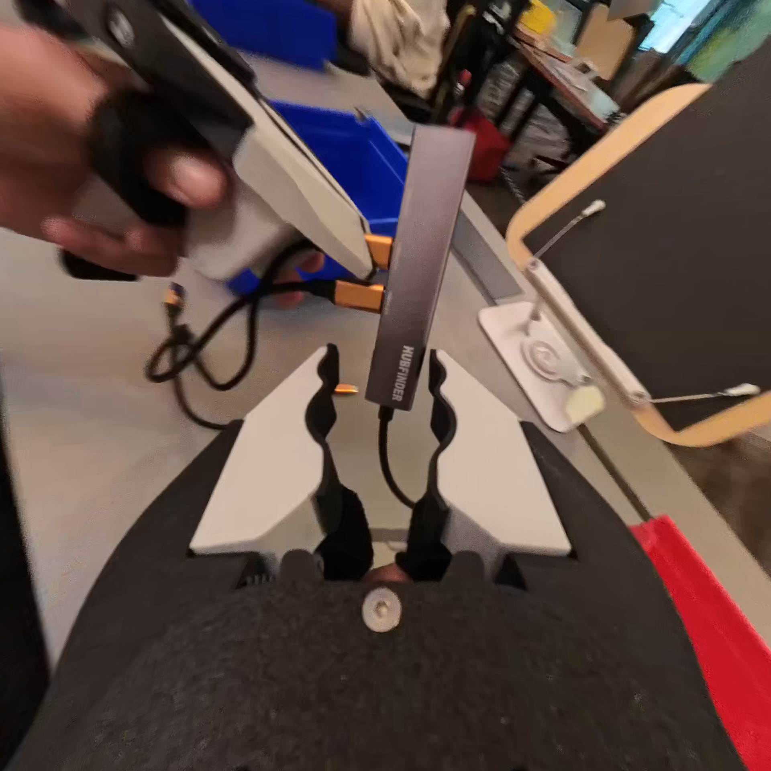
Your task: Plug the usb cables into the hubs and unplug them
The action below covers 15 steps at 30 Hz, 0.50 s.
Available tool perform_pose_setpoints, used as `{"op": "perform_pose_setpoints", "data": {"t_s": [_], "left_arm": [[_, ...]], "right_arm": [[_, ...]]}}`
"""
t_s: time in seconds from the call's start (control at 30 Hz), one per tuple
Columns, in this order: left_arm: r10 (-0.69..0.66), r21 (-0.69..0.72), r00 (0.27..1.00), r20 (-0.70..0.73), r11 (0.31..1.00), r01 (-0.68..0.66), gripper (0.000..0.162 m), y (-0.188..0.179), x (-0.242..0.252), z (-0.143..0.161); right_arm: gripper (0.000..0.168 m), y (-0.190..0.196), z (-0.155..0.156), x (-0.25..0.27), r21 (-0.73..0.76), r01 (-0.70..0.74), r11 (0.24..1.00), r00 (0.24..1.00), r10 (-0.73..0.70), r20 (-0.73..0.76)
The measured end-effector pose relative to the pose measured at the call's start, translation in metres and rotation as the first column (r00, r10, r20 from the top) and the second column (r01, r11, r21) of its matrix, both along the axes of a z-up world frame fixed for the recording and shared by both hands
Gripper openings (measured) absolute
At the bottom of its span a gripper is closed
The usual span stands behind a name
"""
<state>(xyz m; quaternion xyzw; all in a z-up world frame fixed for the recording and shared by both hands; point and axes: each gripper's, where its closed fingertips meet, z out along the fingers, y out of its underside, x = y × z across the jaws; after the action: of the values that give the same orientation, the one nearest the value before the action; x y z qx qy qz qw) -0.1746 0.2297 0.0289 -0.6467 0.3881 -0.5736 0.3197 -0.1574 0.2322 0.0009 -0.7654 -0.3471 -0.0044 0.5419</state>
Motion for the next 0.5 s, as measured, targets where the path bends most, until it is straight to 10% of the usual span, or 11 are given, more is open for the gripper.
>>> {"op": "perform_pose_setpoints", "data": {"t_s": [0.17, 0.5], "left_arm": [[-0.012, -0.063, 1.000, 0.020, 0.998, 0.013, 0.006, -0.001, 0.001, 0.001], [-0.040, 0.245, 0.998, -0.056, 0.968, 0.052, 0.017, -0.013, 0.000, -0.005]], "right_arm": [[0.023, 0.008, 0.002, 0.006, 0.028, 0.067, 0.997, 0.997, -0.067, -0.027], [0.022, -0.011, 0.009, 0.004, -0.212, -0.112, 0.971, 0.919, 0.020, -0.395]]}}
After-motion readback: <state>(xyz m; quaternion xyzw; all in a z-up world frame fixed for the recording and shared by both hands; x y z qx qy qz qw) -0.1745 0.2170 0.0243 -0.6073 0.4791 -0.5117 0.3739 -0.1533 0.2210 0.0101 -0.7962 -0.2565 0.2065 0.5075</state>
